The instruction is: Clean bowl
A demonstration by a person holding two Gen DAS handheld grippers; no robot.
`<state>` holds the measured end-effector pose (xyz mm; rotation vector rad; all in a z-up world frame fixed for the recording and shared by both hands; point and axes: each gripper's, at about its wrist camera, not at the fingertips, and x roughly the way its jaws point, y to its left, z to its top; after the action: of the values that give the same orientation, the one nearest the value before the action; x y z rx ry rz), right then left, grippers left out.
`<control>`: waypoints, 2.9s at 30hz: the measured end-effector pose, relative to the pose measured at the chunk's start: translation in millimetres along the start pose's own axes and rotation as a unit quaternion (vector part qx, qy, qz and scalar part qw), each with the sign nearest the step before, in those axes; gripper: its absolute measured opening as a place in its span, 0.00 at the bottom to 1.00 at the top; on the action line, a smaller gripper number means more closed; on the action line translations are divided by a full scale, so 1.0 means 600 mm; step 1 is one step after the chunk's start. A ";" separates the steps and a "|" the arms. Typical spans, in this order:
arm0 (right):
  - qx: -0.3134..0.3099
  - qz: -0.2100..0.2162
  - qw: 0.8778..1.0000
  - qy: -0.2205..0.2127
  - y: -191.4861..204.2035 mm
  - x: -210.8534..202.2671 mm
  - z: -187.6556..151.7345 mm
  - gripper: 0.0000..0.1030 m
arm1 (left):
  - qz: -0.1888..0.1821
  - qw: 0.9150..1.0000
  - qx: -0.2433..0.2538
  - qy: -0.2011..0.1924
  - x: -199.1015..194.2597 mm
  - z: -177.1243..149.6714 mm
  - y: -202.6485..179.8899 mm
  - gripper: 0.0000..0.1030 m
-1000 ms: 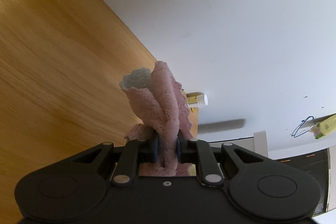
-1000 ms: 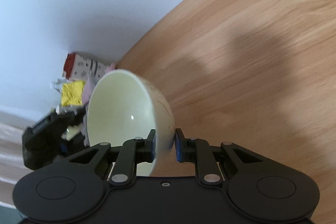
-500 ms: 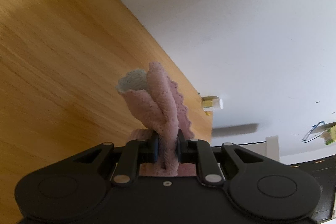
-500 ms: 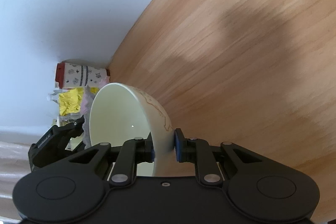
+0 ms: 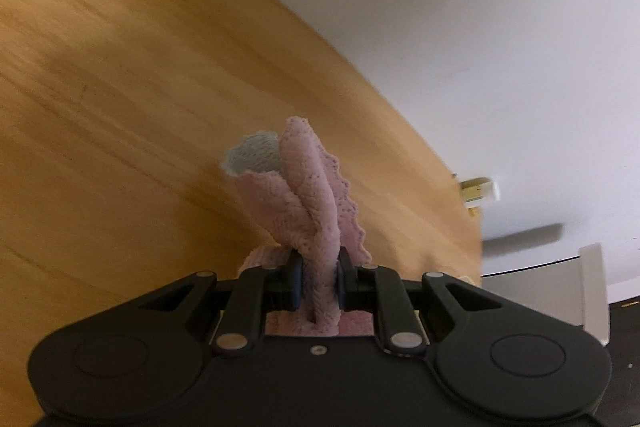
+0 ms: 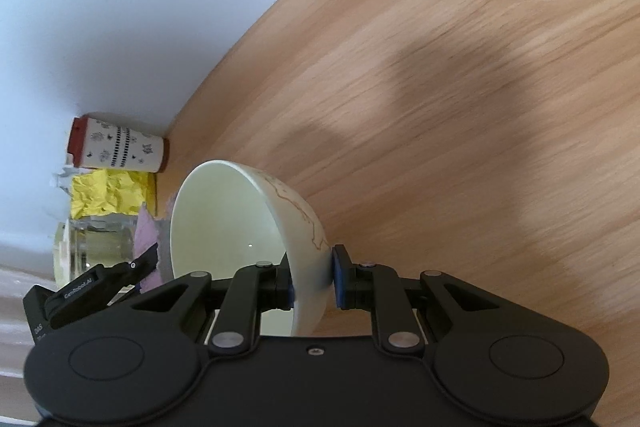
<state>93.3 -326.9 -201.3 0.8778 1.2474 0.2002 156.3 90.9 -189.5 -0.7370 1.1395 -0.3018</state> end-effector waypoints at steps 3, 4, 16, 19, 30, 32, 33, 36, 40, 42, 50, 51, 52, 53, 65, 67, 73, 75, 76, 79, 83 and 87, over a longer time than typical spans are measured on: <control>-0.003 -0.013 1.000 0.000 -0.005 0.007 0.000 0.19 | 0.019 1.000 0.003 -0.004 0.002 0.001 0.000 0.15; -0.002 -0.017 1.000 0.002 -0.005 0.012 0.000 0.19 | 0.022 1.000 0.002 -0.004 0.004 -0.001 0.001 0.15; 0.008 -0.026 1.000 0.000 -0.010 0.023 -0.004 0.20 | 0.042 0.999 0.011 0.000 0.020 -0.007 0.005 0.15; 0.014 -0.023 1.000 -0.002 -0.015 0.022 -0.005 0.20 | 0.050 0.999 0.014 0.003 0.018 -0.007 0.007 0.20; 0.041 -0.003 0.999 0.004 -0.027 0.028 -0.005 0.21 | 0.091 0.995 0.028 0.010 0.017 -0.008 0.001 0.51; 0.031 -0.006 1.000 0.003 -0.025 0.027 -0.004 0.21 | 0.091 0.995 0.030 0.014 0.019 -0.008 -0.001 0.53; 0.023 -0.009 1.000 0.003 -0.022 0.027 -0.004 0.21 | 0.093 0.995 0.032 0.017 0.020 -0.008 -0.002 0.56; 0.027 -0.004 1.000 0.006 -0.024 0.028 0.001 0.22 | 0.096 0.994 0.038 0.024 0.016 -0.007 -0.002 0.59; 0.023 -0.003 1.000 0.006 -0.025 0.027 0.004 0.22 | 0.109 0.993 0.043 0.017 0.006 -0.007 -0.002 0.68; 0.022 -0.002 1.000 0.003 -0.026 0.026 0.005 0.22 | 0.121 0.992 0.045 0.014 0.007 -0.008 -0.006 0.75; 0.011 -0.005 1.000 0.014 -0.018 0.026 0.010 0.26 | 0.139 0.987 0.076 -0.010 -0.002 -0.021 -0.025 0.94; 0.005 -0.007 1.000 0.016 -0.015 0.025 0.010 0.27 | 0.140 0.987 0.077 -0.013 -0.002 -0.022 -0.027 0.99; -0.002 -0.010 1.000 0.017 -0.011 0.025 0.010 0.28 | 0.142 0.987 0.079 -0.014 -0.003 -0.023 -0.028 0.99; -0.005 -0.011 1.000 0.019 -0.008 0.024 0.010 0.35 | 0.143 0.986 0.082 -0.014 -0.003 -0.024 -0.030 0.99; -0.021 -0.014 0.999 0.022 0.003 0.013 0.020 0.92 | 0.150 0.988 0.049 0.005 0.009 -0.038 -0.034 0.99; -0.024 -0.016 0.999 0.017 0.003 0.008 0.022 0.98 | 0.146 0.989 0.036 0.006 0.010 -0.041 -0.029 0.99; -0.052 -0.034 0.998 0.026 0.010 0.001 0.026 0.99 | 0.163 0.986 0.019 -0.012 0.004 -0.058 -0.031 0.99; -0.066 -0.041 0.997 0.030 0.013 -0.003 0.027 0.99 | 0.169 0.985 0.010 -0.014 0.002 -0.061 -0.036 0.99; -0.071 -0.044 0.996 0.029 0.014 -0.004 0.028 0.99 | 0.170 0.985 0.009 -0.018 0.000 -0.064 -0.040 0.99; -0.091 -0.058 0.994 0.024 0.015 -0.014 0.026 1.00 | 0.168 0.985 0.005 -0.029 -0.007 -0.076 -0.053 1.00; -0.122 -0.066 0.989 0.048 0.023 -0.018 0.020 1.00 | 0.171 0.984 0.004 -0.048 -0.024 -0.089 -0.077 0.99; -0.160 -0.083 0.982 0.051 0.029 -0.026 0.011 1.00 | 0.180 0.981 0.026 -0.062 -0.040 -0.100 -0.102 1.00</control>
<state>99.2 -327.1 -177.6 0.4884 1.3320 0.3069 100.8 37.4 -144.7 -0.4839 1.1175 0.0187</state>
